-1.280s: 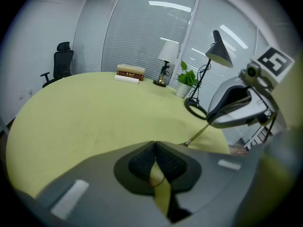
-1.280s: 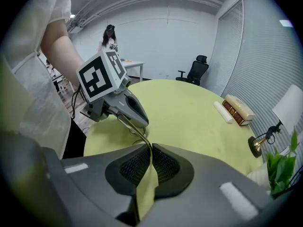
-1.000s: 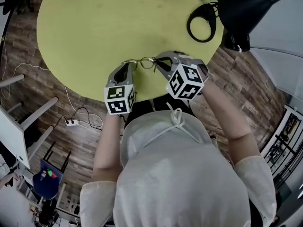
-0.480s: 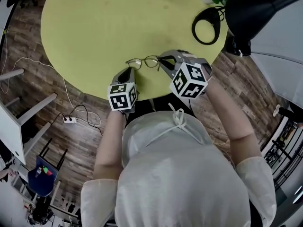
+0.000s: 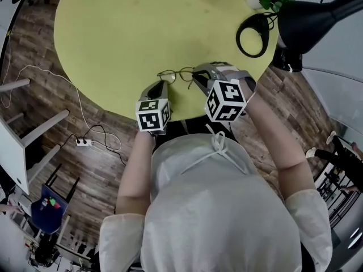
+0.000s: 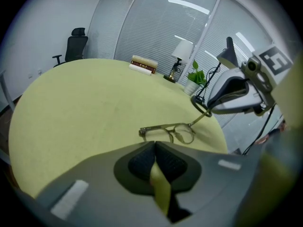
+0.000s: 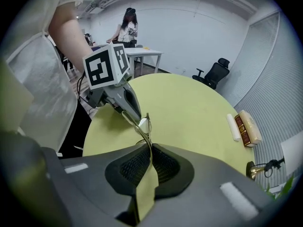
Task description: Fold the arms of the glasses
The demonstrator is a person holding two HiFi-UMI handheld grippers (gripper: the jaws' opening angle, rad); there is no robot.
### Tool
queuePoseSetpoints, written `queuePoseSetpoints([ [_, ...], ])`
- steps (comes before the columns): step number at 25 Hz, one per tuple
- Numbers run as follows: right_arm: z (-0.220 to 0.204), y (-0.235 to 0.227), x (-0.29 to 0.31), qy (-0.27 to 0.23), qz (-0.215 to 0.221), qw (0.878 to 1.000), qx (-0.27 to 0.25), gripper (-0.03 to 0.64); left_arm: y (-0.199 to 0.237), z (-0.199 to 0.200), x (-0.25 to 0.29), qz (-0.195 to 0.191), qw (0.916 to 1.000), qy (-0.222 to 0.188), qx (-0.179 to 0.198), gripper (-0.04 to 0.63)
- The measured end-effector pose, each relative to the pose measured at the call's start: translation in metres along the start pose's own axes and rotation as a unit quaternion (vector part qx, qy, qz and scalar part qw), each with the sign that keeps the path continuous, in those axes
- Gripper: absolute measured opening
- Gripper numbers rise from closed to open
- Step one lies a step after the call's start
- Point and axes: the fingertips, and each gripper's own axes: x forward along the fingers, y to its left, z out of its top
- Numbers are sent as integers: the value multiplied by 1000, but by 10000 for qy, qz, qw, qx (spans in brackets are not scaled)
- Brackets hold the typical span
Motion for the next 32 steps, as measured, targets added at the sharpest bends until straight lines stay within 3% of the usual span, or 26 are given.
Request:
queuePoseSetpoints([
  [18, 32, 2, 42, -61, 322, 9995, 48, 17, 2, 1, -1, -257, 9994, 127, -182, 8],
  [32, 37, 6, 75, -5, 660, 9977, 130, 9, 2, 1, 2, -97, 9999, 40, -51, 8],
])
